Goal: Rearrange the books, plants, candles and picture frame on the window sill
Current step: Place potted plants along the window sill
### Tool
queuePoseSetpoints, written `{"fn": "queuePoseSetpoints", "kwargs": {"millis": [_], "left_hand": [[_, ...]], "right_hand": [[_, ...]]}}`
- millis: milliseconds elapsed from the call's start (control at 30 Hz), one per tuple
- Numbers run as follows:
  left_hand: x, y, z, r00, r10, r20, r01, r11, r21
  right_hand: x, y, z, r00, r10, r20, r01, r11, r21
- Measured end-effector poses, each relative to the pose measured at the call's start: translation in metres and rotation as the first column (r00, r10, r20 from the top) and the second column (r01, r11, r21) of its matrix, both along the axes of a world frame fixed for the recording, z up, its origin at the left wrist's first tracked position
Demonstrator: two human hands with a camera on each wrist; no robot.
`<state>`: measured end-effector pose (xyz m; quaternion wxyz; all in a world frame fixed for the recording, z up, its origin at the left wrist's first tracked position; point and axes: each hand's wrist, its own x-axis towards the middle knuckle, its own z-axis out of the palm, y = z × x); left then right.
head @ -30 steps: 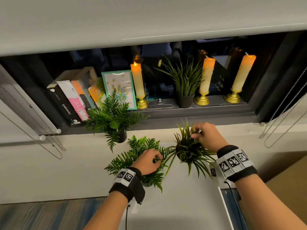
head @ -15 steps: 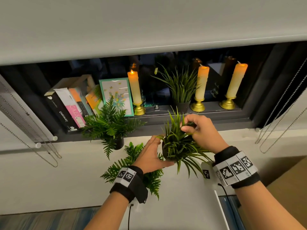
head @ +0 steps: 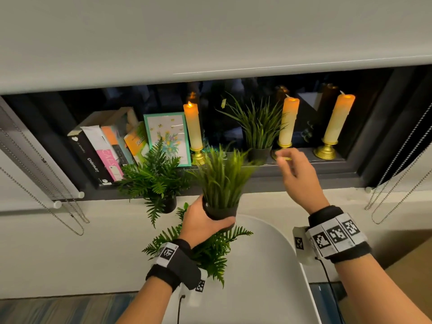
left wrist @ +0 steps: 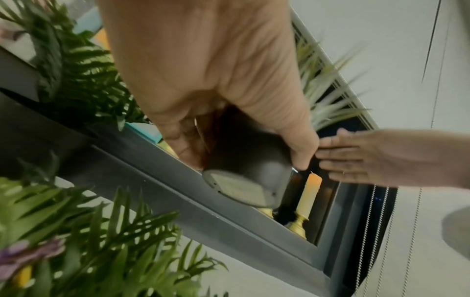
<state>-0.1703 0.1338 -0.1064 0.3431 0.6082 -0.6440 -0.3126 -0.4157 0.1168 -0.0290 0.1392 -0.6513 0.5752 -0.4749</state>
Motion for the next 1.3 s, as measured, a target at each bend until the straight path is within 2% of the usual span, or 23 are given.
{"fn": "queuePoseSetpoints", "kwargs": {"millis": [33, 100, 200, 267, 333, 467, 567, 633, 767, 900, 1000, 1100, 1300], "left_hand": [[0.002, -0.001, 0.002, 0.999, 0.031, -0.017, -0.031, 1.0, -0.003], [0.005, -0.002, 0.007, 0.997, 0.059, -0.043, -0.06, 0.998, -0.008], [0.003, 0.0, 0.018, 0.996, 0.069, -0.065, -0.07, 0.997, -0.02], [0.001, 0.003, 0.023, 0.998, 0.036, -0.054, -0.037, 0.999, -0.026], [0.004, 0.003, 0.023, 0.997, 0.034, -0.064, -0.035, 0.999, -0.024], [0.007, 0.001, 0.025, 0.999, 0.018, -0.026, -0.018, 1.0, 0.008], [0.005, -0.004, 0.018, 1.0, -0.007, 0.016, 0.006, 1.0, 0.023], [0.002, -0.008, 0.011, 0.999, -0.023, 0.034, 0.022, 0.999, 0.027], [-0.01, -0.015, 0.007, 0.982, -0.085, 0.168, 0.081, 0.996, 0.028], [-0.02, -0.027, -0.004, 0.979, -0.175, 0.108, 0.17, 0.984, 0.052], [-0.025, -0.033, -0.02, 0.965, -0.218, 0.146, 0.21, 0.975, 0.064], [-0.029, -0.038, -0.037, 0.949, -0.248, 0.195, 0.238, 0.968, 0.076], [-0.049, -0.045, -0.059, 0.935, -0.301, 0.186, 0.294, 0.954, 0.066]], "right_hand": [[0.001, -0.001, -0.006, 1.0, -0.013, 0.008, 0.013, 1.0, 0.02], [0.01, 0.0, -0.017, 0.998, 0.056, 0.028, -0.059, 0.988, 0.146], [0.039, 0.006, -0.03, 0.946, 0.321, 0.045, -0.314, 0.875, 0.369], [0.056, 0.008, -0.039, 0.904, 0.423, 0.062, -0.409, 0.815, 0.41], [0.066, 0.006, -0.043, 0.886, 0.424, 0.186, -0.462, 0.778, 0.426], [0.071, 0.002, -0.041, 0.79, 0.418, 0.448, -0.603, 0.658, 0.451], [0.077, -0.002, -0.04, 0.775, 0.387, 0.5, -0.615, 0.642, 0.457], [0.082, -0.006, -0.045, 0.815, 0.357, 0.456, -0.561, 0.685, 0.465], [0.084, -0.011, -0.061, 0.924, 0.229, 0.306, -0.353, 0.819, 0.452], [0.067, -0.015, -0.069, 0.958, 0.101, 0.268, -0.214, 0.874, 0.436], [0.037, -0.023, -0.081, 0.973, -0.039, 0.227, -0.063, 0.903, 0.425], [-0.005, -0.035, -0.094, 0.943, -0.225, 0.244, 0.102, 0.896, 0.432], [-0.087, -0.063, -0.108, 0.821, -0.502, 0.27, 0.373, 0.832, 0.412]]}}
